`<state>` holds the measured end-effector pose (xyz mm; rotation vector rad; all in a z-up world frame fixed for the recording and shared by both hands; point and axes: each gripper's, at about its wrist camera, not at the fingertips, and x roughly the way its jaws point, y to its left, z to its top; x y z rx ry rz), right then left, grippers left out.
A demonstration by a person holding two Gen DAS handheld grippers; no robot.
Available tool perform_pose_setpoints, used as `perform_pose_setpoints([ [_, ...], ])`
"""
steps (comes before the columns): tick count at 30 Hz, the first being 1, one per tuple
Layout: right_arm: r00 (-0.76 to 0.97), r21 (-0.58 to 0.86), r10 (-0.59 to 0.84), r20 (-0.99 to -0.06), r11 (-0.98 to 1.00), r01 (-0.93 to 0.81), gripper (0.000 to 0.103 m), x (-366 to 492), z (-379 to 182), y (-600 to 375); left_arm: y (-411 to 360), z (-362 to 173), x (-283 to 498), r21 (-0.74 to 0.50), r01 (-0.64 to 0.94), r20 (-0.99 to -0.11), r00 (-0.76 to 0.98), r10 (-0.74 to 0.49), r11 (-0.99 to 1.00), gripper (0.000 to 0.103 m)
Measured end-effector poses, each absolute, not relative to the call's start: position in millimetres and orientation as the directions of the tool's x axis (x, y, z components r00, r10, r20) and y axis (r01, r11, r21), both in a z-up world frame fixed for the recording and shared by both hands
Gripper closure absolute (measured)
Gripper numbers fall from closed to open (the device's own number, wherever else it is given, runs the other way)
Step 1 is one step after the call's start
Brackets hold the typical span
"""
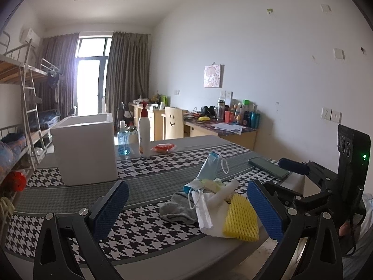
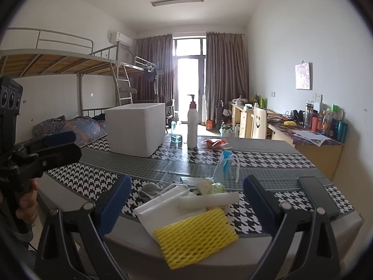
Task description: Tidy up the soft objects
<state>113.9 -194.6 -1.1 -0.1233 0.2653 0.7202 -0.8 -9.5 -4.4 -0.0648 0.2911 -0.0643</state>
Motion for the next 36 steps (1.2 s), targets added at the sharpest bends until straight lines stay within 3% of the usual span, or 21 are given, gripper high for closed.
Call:
perform_pose_setpoints([
  [20,0.733,-0.016,0.612,-0.297,0.764,-0.645,0.005,119,-4,-197,-16,-9,18,-0.061,0.044,-0.303,0.951,-0.061,0.997,0.001],
  [36,0.727,-0.005,0.591,-0.348,0.775,-0.632,0.005,129,-17,-194,-18,-28,44,-0.058,0.041,-0.371,0.927,-0.059,0.998,0.001],
])
